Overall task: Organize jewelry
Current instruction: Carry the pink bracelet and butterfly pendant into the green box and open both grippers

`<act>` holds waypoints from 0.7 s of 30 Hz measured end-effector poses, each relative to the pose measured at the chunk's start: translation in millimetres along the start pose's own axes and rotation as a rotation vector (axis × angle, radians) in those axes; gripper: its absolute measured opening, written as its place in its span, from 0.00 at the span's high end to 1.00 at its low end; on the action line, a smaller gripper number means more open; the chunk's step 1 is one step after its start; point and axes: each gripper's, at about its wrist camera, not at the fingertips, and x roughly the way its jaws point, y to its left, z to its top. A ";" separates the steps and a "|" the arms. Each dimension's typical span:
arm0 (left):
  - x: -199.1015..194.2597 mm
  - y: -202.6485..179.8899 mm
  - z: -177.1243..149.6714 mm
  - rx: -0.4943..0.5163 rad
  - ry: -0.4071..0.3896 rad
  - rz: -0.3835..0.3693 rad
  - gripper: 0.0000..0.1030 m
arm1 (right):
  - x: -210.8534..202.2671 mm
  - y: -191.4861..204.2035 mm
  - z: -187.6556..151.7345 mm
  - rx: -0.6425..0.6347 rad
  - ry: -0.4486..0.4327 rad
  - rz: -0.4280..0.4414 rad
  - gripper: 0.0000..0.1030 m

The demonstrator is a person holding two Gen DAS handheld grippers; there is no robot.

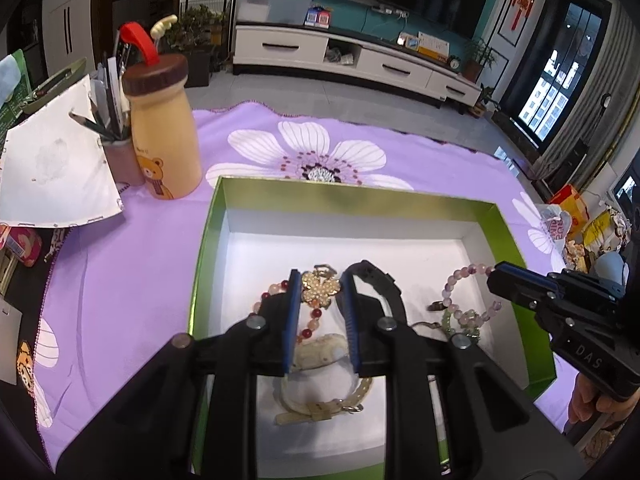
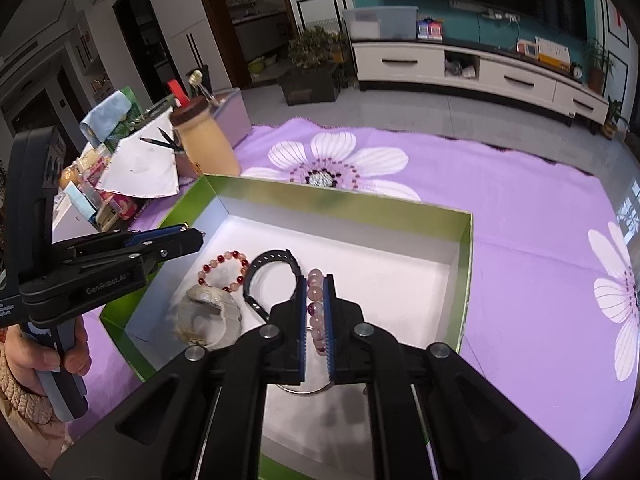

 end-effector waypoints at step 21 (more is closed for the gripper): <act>31.3 4.7 -2.4 -0.005 0.096 0.053 0.80 | 24.8 -9.1 2.2 0.030 0.092 -0.039 0.84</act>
